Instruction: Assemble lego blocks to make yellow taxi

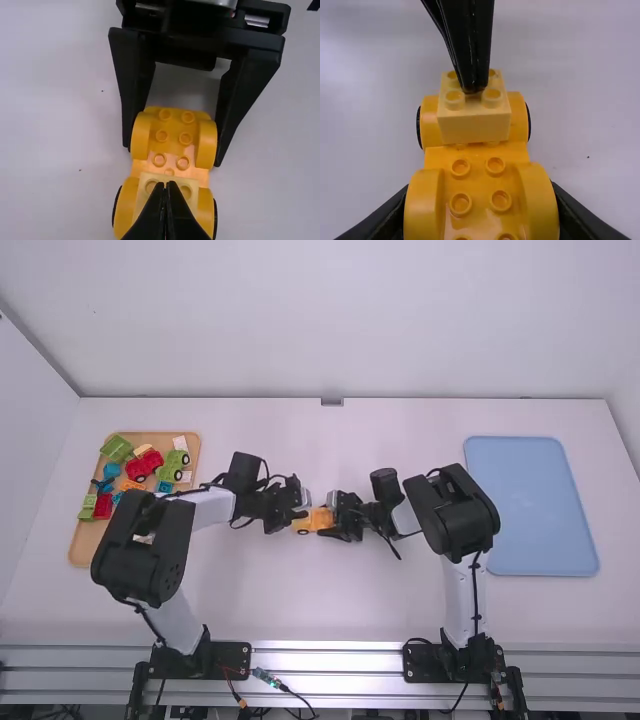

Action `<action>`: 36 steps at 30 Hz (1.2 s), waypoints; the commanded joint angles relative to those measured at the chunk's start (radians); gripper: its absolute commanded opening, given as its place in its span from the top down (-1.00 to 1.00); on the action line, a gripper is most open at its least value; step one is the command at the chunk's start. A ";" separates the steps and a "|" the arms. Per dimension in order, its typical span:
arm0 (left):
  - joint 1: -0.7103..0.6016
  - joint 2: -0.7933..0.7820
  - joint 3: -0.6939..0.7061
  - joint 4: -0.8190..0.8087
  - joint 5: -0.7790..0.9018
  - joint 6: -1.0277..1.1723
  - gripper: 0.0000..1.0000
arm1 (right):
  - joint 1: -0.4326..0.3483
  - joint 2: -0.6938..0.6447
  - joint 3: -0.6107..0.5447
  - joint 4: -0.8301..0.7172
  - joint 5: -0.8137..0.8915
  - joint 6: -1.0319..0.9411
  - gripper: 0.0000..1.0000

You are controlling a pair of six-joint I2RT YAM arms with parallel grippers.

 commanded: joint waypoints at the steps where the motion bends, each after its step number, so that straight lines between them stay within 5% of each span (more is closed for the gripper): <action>1: 0.001 0.021 0.000 -0.026 -0.016 -0.003 0.97 | 0.003 0.009 0.010 -0.001 -0.003 -0.001 0.02; 17: -0.024 0.095 -0.031 0.016 -0.001 -0.035 0.97 | 0.003 0.009 0.011 0.003 -0.002 -0.004 0.03; 36: -0.013 0.121 -0.174 0.205 -0.257 -0.193 0.97 | 0.003 0.009 0.011 0.021 -0.003 -0.001 0.08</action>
